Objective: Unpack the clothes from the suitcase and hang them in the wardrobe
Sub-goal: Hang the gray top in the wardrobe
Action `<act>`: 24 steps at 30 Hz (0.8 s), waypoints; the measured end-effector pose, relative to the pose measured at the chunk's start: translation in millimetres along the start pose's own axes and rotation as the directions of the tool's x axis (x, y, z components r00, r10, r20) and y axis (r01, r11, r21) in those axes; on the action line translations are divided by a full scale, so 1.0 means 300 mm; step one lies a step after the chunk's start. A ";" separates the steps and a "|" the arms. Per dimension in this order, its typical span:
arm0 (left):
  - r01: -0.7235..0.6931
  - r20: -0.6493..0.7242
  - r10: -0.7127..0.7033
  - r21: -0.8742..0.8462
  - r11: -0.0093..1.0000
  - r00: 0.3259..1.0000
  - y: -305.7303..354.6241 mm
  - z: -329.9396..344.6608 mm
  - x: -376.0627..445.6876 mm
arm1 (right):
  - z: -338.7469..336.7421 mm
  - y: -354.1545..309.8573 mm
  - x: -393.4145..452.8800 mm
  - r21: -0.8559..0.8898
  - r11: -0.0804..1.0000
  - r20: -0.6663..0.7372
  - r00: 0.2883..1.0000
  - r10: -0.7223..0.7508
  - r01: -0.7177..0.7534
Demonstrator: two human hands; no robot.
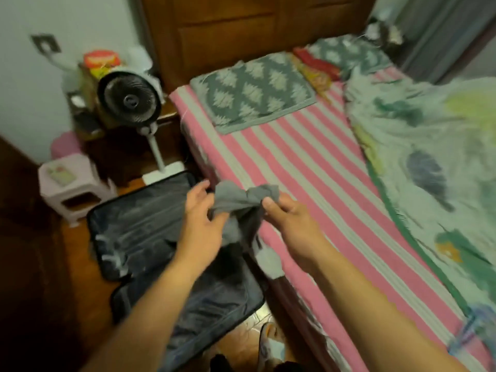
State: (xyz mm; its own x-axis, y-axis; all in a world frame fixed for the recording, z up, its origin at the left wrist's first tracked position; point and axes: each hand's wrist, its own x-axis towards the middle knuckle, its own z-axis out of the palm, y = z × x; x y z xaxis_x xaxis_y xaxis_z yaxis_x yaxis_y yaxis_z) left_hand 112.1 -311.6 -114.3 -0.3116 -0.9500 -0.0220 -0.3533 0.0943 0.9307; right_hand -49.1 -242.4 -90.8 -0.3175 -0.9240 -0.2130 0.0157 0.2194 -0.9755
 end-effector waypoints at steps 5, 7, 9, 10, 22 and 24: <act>-0.242 0.113 0.255 -0.115 0.963 0.960 0.601 -0.022 0.164 | -0.325 -0.345 -0.021 -0.031 0.982 -0.160 0.969 -0.187 0.184; -0.339 0.118 0.373 -0.237 0.911 0.920 0.861 -0.001 0.213 | -0.448 -0.441 -0.045 -0.103 0.966 -0.078 0.966 -0.246 0.238; -0.327 0.141 0.403 -0.375 0.867 0.904 1.111 0.047 0.228 | -0.514 -0.405 -0.104 -0.333 0.925 0.020 0.982 -0.187 0.183; -0.313 0.142 0.411 -0.444 0.839 0.900 1.221 0.081 0.226 | -0.518 -0.332 -0.136 -0.426 0.893 0.074 0.989 -0.127 0.147; -0.143 0.069 0.375 -0.850 0.508 0.924 1.845 0.523 0.240 | -0.846 -0.090 -0.206 -0.224 0.974 -0.057 0.998 0.016 -0.029; -0.133 0.079 0.392 -0.865 0.484 0.916 1.905 0.598 0.253 | -0.947 -0.113 -0.165 -0.304 0.950 -0.310 0.950 -0.027 -0.071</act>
State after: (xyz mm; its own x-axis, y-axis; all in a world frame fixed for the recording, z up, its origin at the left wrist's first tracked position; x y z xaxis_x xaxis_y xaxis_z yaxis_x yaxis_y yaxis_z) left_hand -271.8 -276.4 350.4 -0.4934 -0.8102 0.3163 0.6336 -0.0857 0.7689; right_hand -303.2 -115.1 -31.5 -0.5958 -0.7873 -0.1585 -0.2502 0.3696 -0.8949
